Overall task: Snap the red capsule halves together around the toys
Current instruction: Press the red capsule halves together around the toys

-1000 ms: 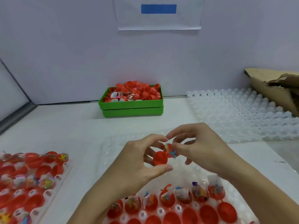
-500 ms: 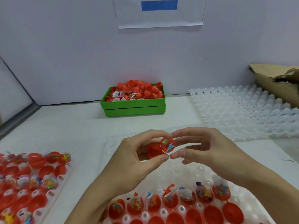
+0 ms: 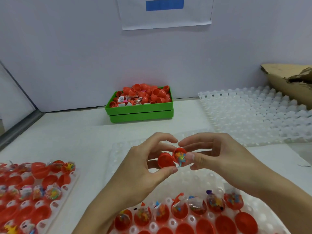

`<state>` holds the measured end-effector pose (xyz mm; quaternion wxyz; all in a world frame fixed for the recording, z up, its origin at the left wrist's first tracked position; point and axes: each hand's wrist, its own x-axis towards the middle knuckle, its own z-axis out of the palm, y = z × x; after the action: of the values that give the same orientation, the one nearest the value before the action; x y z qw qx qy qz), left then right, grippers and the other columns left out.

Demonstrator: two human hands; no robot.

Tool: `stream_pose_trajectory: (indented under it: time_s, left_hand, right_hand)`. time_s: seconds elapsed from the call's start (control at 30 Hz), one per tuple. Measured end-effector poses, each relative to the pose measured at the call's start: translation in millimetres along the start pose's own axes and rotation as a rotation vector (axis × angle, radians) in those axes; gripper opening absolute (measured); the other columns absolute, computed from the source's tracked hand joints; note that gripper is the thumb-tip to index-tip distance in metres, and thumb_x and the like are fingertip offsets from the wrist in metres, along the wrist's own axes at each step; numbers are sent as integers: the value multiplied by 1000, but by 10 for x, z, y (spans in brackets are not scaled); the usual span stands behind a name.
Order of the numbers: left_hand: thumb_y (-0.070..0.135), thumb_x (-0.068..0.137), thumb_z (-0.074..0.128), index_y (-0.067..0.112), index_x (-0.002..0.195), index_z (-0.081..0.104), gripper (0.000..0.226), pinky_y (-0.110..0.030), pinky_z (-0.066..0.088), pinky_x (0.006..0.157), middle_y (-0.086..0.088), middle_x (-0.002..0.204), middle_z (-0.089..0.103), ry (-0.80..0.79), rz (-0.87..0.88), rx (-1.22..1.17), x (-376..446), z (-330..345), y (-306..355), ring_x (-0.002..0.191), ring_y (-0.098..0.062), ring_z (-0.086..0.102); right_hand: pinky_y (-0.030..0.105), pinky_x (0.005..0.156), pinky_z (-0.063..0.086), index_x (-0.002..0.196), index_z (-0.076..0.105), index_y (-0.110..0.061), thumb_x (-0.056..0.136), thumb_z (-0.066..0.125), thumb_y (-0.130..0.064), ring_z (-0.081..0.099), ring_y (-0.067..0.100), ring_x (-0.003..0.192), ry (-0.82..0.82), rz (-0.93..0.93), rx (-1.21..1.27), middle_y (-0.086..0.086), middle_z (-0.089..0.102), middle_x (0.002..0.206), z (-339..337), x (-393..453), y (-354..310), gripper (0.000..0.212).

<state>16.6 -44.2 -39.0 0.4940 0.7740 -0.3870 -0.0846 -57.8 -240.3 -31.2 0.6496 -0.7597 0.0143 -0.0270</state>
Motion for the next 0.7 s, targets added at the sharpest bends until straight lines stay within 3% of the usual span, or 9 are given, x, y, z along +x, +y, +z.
stream_pose_trajectory:
  time_s: [0.1,0.2,0.4,0.7]
  left_hand:
    - [13,85,74,40,109,59,39,-20,55,84,12,103,72,-25,31,-34,-5,4,18,97,-14,70]
    - [17,87,69,41,108,60,33,-23,56,81,6,96,72,-54,39,-71,-11,14,32,90,-24,70]
    - [22,85,71,33,103,58,25,-19,55,80,9,94,74,-66,16,-90,-12,1,17,91,-18,71]
    - [18,84,74,34,100,57,28,-16,53,77,7,95,76,-48,-11,-113,-13,6,26,88,-18,72]
  right_hand:
    - [19,67,56,89,76,-21,83,74,-22,76,19,80,19,-8,27,4,77,88,28,5,0,7]
    - [19,66,55,83,74,-17,79,72,-31,76,22,75,42,-26,36,9,76,80,48,8,4,15]
    - [20,64,55,88,73,-6,91,65,-13,75,24,72,61,-23,39,13,75,78,33,6,-10,11]
    - [21,65,56,90,73,-12,93,63,-6,75,25,75,48,17,17,13,75,81,16,-27,-40,12]
